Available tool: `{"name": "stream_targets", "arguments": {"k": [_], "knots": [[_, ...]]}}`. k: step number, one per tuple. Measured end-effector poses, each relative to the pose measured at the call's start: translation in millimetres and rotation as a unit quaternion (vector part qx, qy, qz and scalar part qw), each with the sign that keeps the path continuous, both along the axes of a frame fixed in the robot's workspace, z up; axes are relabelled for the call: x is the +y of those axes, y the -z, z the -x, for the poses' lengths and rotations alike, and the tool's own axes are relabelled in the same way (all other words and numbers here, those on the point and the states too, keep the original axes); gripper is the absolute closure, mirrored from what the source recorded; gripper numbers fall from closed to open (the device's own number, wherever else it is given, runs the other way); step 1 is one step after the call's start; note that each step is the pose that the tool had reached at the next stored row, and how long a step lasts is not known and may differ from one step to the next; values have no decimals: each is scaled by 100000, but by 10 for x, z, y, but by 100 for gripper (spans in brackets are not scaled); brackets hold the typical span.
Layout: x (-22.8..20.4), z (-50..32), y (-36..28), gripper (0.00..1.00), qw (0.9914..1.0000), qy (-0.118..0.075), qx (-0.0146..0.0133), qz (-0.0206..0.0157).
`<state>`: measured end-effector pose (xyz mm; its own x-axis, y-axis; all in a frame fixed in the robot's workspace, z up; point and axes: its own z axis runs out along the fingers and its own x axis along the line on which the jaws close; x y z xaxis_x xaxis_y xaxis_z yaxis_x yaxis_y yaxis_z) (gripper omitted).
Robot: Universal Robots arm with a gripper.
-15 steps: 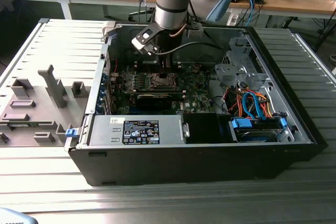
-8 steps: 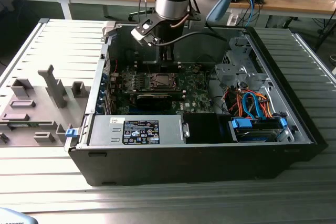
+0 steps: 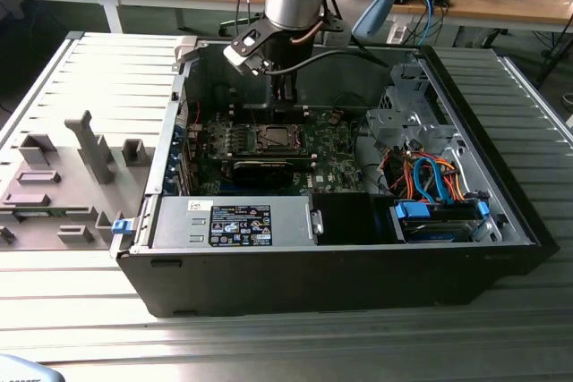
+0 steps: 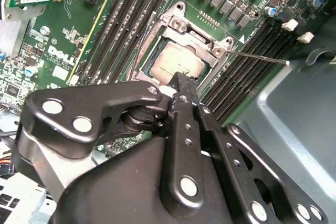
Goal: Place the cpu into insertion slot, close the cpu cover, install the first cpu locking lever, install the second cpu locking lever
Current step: 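Close the cpu cover, then install the first cpu locking lever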
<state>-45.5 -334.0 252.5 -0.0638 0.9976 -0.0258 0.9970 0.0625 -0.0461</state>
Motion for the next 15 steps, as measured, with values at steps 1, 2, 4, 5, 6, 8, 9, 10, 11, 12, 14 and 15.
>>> {"name": "stream_targets", "arguments": {"k": [1,2,4,5,6,8,9,10,11,12,14,15], "knots": [[0,0,0,89,100000,1,1,1],[0,0,0,89,100000,2,0,3],[0,0,-1,89,100000,1,2,3],[0,0,-1,89,100000,2,2,2],[0,0,-1,89,100000,3,2,2],[0,0,-1,89,100000,-35,2,2],[0,0,-1,89,100000,-312,4,5],[-1,0,-2,89,99997,-818,6,9],[-1,0,-2,89,99995,-1045,4,7],[0,0,-1,89,99992,-1296,6,6],[0,0,-1,89,99983,-1841,4,5],[0,0,-1,89,99974,-2285,2,3]]}}
